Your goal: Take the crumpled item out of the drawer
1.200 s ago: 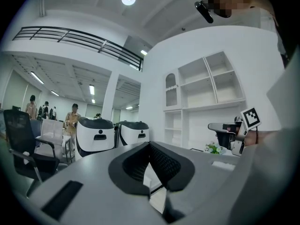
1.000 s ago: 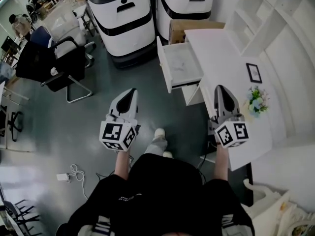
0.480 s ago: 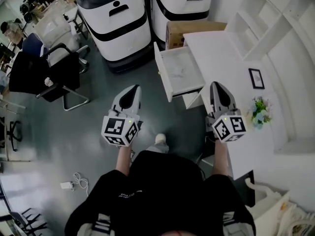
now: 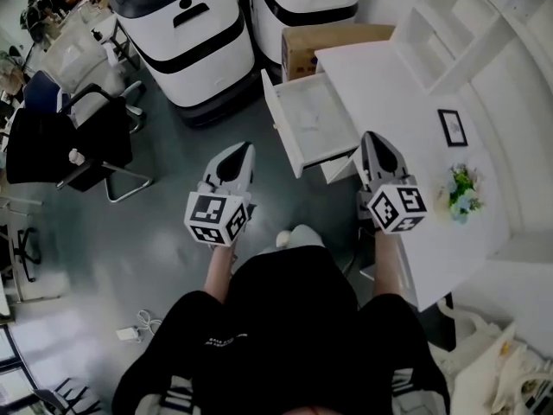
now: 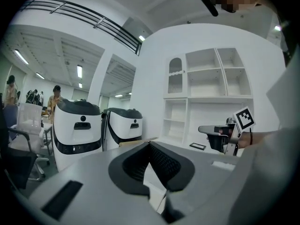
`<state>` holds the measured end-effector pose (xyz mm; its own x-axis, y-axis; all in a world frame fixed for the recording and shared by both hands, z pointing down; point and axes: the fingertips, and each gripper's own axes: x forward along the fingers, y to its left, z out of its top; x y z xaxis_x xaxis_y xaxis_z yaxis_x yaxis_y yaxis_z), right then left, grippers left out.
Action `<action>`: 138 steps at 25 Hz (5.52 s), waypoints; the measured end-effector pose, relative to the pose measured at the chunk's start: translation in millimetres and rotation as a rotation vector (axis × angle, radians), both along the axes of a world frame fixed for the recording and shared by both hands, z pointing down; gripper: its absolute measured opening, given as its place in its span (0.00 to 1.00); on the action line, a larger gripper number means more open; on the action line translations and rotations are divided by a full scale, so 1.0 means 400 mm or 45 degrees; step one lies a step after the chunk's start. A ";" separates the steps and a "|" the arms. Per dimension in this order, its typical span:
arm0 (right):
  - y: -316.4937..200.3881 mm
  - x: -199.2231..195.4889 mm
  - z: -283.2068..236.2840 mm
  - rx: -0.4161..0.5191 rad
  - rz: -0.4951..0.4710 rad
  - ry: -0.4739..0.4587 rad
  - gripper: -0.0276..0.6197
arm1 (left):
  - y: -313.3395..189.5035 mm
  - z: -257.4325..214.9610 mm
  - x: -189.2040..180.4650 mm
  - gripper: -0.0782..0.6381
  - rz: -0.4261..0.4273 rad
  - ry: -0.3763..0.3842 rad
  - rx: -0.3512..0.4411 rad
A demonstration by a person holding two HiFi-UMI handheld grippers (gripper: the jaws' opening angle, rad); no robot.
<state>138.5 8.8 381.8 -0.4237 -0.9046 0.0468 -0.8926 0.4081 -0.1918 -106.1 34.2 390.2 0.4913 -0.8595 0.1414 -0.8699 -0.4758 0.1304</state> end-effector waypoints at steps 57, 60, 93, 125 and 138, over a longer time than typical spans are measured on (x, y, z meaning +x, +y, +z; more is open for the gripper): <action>-0.580 -0.156 0.824 -0.915 -0.241 0.201 0.03 | -0.591 0.565 0.194 0.10 0.067 -0.015 -0.694; -0.585 -0.146 0.869 -0.957 -0.215 0.191 0.03 | -0.591 0.577 0.210 0.11 0.083 -0.013 -0.704; -0.658 -0.170 1.124 -1.269 -0.047 0.220 0.30 | -0.619 0.639 0.227 0.10 0.162 -0.015 -0.750; -0.630 -0.192 0.758 -0.899 -0.205 0.124 0.13 | -0.593 0.496 0.173 0.10 0.173 -0.010 -0.593; -0.650 -0.169 0.473 -0.585 -0.218 0.014 0.13 | -0.618 0.337 0.152 0.11 0.157 0.008 -0.425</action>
